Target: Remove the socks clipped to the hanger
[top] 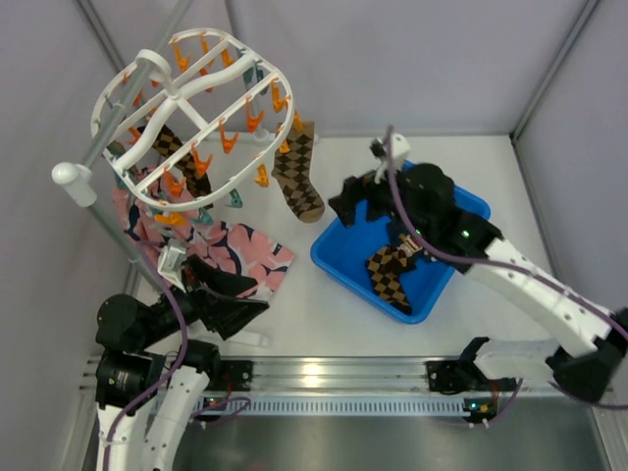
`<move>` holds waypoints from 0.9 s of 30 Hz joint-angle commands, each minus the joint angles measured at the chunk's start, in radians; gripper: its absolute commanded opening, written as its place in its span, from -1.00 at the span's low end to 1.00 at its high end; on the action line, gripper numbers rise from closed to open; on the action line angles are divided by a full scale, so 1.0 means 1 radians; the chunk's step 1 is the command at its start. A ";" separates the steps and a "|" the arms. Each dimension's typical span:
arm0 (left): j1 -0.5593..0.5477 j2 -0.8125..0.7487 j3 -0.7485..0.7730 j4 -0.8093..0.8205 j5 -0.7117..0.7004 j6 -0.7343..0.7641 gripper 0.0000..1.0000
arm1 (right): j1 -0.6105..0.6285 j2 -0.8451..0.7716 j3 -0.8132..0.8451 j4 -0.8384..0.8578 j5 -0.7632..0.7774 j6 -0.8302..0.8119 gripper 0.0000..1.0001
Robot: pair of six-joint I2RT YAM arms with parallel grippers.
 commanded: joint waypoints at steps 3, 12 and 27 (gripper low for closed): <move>-0.005 -0.026 0.011 0.037 0.018 -0.008 0.97 | -0.036 0.396 0.327 0.124 -0.289 -0.200 0.99; -0.003 -0.024 0.028 0.035 0.041 -0.007 0.97 | -0.114 0.668 0.478 0.288 -0.683 -0.095 0.30; -0.003 -0.026 -0.056 0.035 -0.108 0.028 0.97 | 0.024 0.285 0.047 0.650 -0.750 0.293 -1.00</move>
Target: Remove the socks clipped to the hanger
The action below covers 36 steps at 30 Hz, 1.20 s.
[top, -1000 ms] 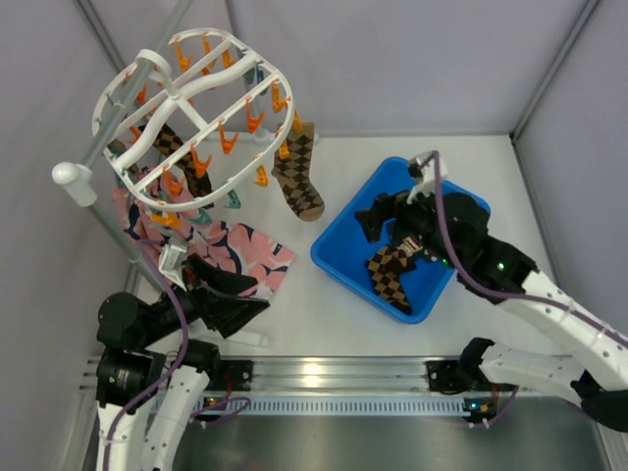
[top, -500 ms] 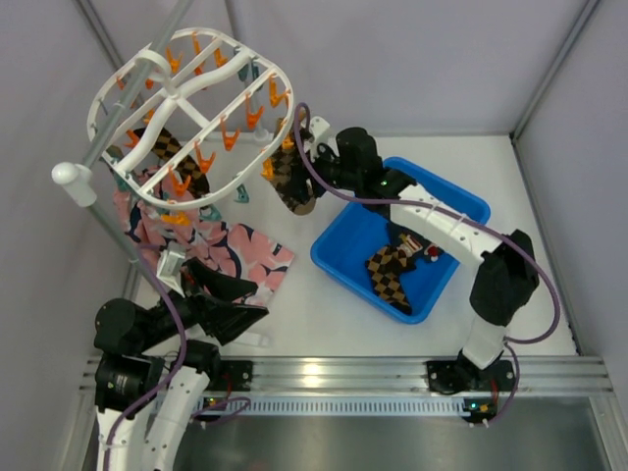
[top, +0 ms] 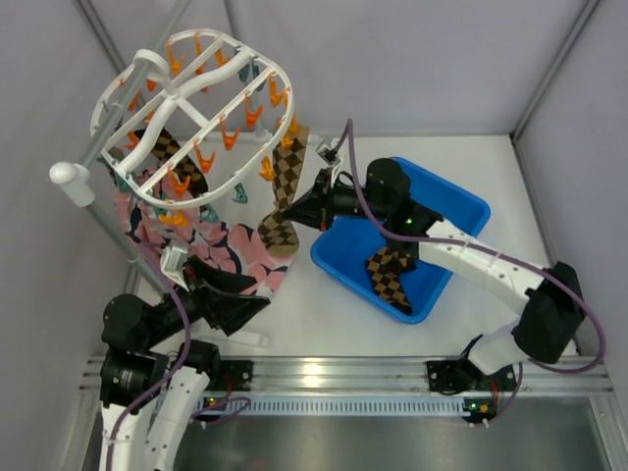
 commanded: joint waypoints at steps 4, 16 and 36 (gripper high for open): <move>-0.003 0.038 -0.039 0.036 -0.111 0.050 0.97 | 0.068 -0.136 -0.054 0.190 -0.090 0.282 -1.00; -0.003 0.098 0.024 0.037 -0.100 0.117 0.97 | 0.178 -0.245 -0.088 0.080 -0.057 0.290 -1.00; -0.003 0.058 0.079 0.036 0.064 0.045 0.67 | 0.281 -0.166 -0.023 0.134 0.015 0.334 -1.00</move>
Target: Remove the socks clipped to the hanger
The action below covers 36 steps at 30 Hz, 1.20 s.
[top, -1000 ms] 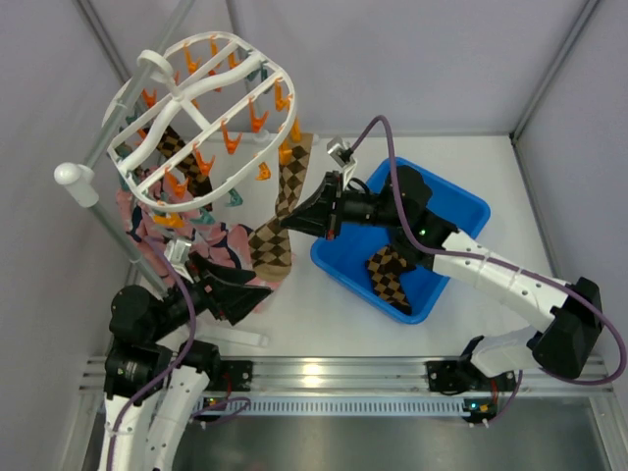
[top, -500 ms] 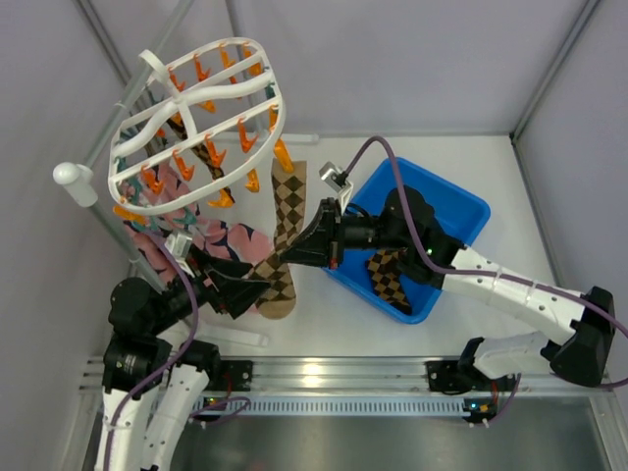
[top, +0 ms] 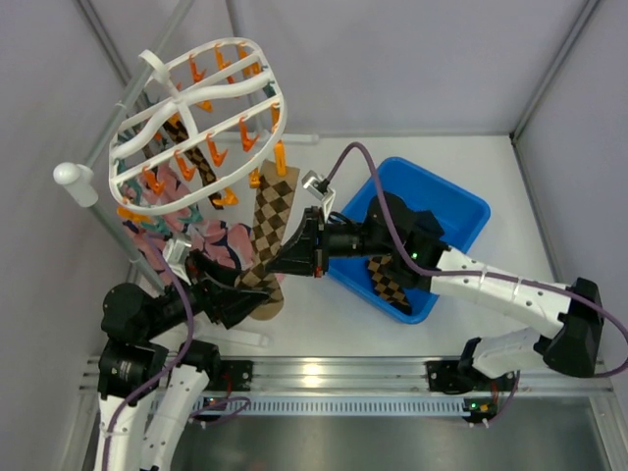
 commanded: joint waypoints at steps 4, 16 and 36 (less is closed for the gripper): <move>-0.003 -0.015 0.049 0.038 0.081 -0.027 0.01 | 0.034 0.053 0.068 0.128 0.024 0.060 -1.00; -0.003 -0.023 0.037 0.038 0.073 -0.041 -1.00 | 0.042 -0.072 0.178 -0.397 0.499 -0.265 0.79; -0.005 -0.038 0.106 0.036 0.139 -0.058 -1.00 | -0.280 0.149 0.607 -0.369 -0.126 -0.379 0.89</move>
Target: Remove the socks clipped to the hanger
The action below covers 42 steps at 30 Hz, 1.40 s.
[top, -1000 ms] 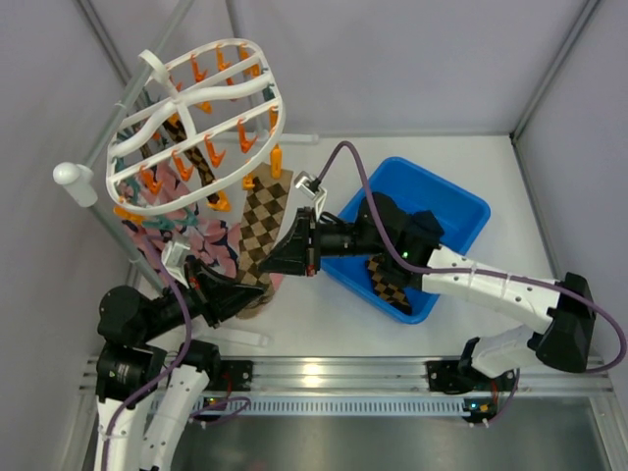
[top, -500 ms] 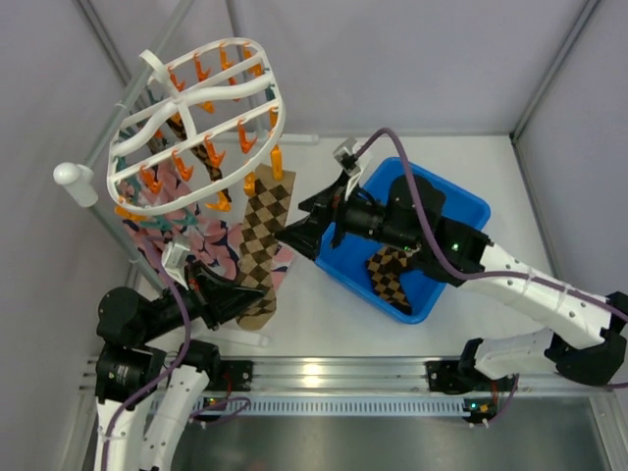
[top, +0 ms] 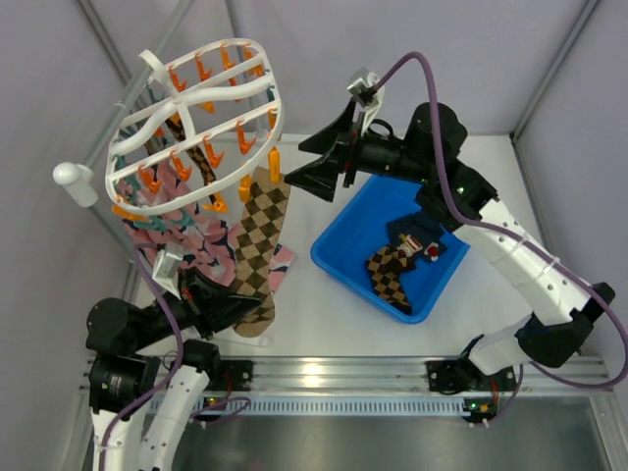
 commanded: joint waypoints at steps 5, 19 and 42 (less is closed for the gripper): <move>-0.005 -0.006 0.034 0.037 0.035 -0.010 -1.00 | -0.003 0.074 0.008 0.242 -0.265 0.060 0.88; -0.008 -0.026 0.017 0.037 0.038 -0.018 -1.00 | -0.016 0.250 0.123 0.489 -0.357 0.279 0.35; -0.008 -0.038 -0.026 0.036 -0.071 -0.047 -1.00 | 0.015 -0.213 -0.616 0.403 -0.012 0.253 0.99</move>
